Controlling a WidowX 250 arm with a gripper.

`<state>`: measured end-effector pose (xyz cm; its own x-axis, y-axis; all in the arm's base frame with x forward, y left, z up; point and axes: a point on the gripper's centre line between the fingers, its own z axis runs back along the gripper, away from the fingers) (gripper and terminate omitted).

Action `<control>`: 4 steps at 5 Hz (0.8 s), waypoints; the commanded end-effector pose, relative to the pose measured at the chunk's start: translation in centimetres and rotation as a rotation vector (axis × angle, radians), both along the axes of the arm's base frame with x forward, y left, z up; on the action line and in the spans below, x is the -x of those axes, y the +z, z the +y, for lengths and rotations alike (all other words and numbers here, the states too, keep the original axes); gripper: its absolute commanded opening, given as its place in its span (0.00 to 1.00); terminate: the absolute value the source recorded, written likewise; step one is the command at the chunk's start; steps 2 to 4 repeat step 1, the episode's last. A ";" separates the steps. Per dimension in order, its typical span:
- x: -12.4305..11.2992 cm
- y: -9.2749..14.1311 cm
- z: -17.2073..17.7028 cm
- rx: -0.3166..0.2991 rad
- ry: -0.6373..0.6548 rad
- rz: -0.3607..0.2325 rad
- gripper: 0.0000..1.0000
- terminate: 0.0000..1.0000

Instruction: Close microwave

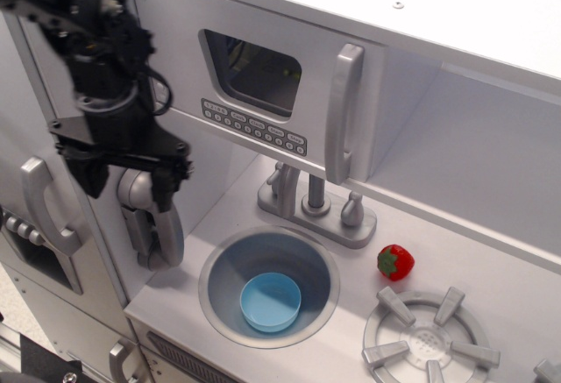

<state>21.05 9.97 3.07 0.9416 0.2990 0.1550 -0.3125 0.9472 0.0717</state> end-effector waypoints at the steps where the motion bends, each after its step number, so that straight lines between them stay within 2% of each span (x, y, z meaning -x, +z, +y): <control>1: 0.3 1.7 0.9 -0.017 0.006 -0.035 1.00 1.00; 4: 0.3 1.7 0.9 -0.017 0.006 -0.035 1.00 1.00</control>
